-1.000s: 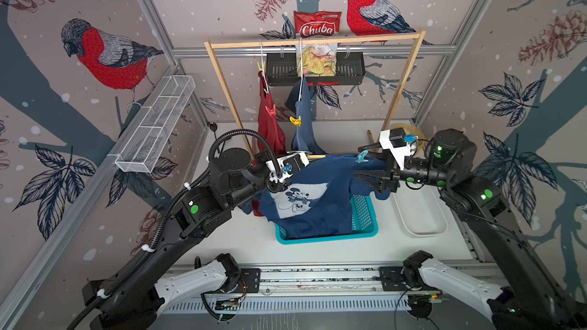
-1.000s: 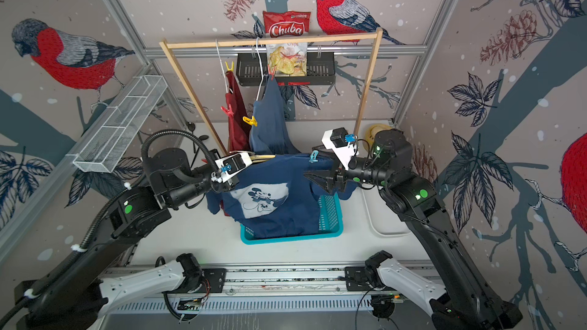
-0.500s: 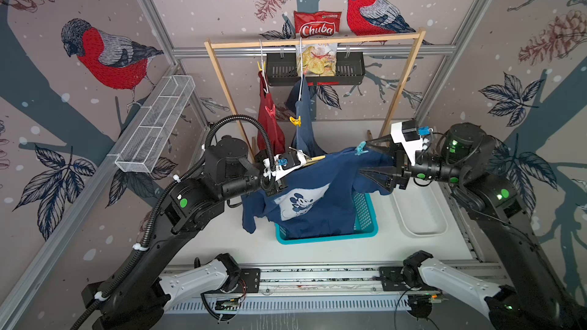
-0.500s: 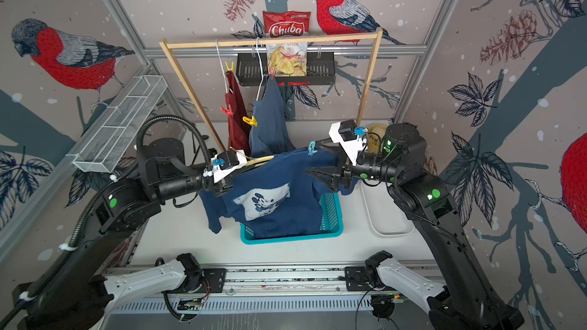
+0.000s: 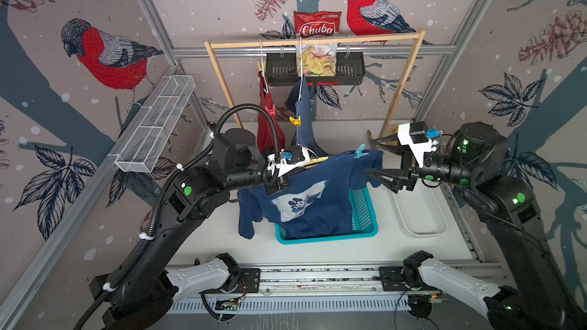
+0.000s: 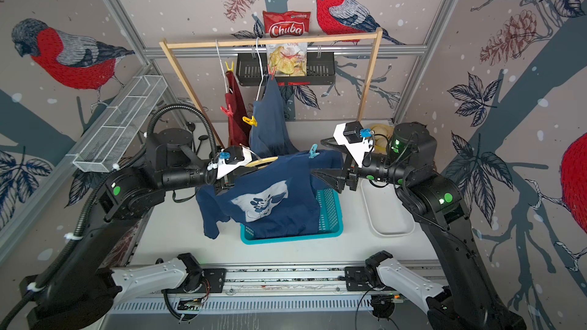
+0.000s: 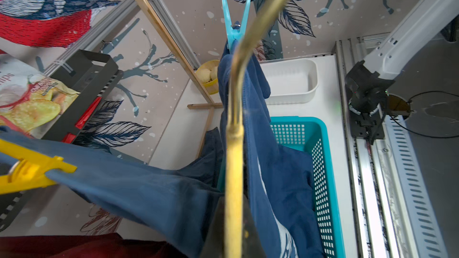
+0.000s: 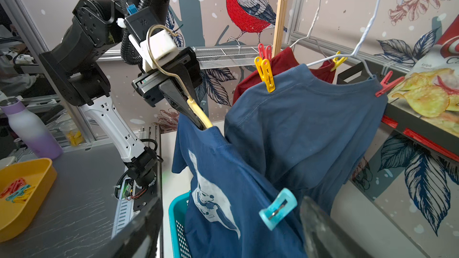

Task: Remove the clothespins securing t-shirts to the hanger
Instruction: Remove the clothespin from the hanger.

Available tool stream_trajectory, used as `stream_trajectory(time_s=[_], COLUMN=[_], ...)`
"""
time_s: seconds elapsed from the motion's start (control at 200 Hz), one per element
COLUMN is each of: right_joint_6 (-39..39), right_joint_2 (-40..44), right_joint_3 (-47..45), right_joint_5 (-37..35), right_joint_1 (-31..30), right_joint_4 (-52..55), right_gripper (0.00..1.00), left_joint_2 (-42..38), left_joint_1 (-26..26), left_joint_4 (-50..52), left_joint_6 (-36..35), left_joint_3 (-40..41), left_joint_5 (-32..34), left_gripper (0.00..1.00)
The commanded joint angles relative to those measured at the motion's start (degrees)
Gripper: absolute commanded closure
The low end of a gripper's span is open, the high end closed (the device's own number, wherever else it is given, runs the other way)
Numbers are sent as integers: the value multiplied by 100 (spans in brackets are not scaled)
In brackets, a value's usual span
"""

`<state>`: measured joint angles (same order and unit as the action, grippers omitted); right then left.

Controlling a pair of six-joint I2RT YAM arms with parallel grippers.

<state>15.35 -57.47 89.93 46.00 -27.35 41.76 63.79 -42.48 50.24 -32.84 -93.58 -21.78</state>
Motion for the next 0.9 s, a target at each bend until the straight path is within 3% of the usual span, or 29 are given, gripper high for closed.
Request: stream_trajectory(time_s=[0.0, 0.21, 0.335, 0.555, 0.896], right_joint_6=[463, 653, 653, 587, 319], right_joint_2=[-140, -431, -410, -260, -170], right_joint_3=[121, 128, 49, -28, -225], right_joint_5=[218, 1023, 1136, 1074, 752], right_joint_1=[35, 92, 120, 184, 195], right_joint_4=[196, 403, 386, 253, -153], right_gripper=[16, 24, 58, 100, 100], left_joint_2=[96, 199, 221, 266, 283], left_joint_1=[24, 119, 189, 240, 247], left_joint_4=[268, 464, 476, 426, 330], left_joint_6=[48, 85, 94, 97, 76], left_joint_3=[-236, -472, -494, -460, -419], left_joint_5=[-641, -1002, -1111, -1037, -843], left_gripper=[100, 100, 100, 100, 100])
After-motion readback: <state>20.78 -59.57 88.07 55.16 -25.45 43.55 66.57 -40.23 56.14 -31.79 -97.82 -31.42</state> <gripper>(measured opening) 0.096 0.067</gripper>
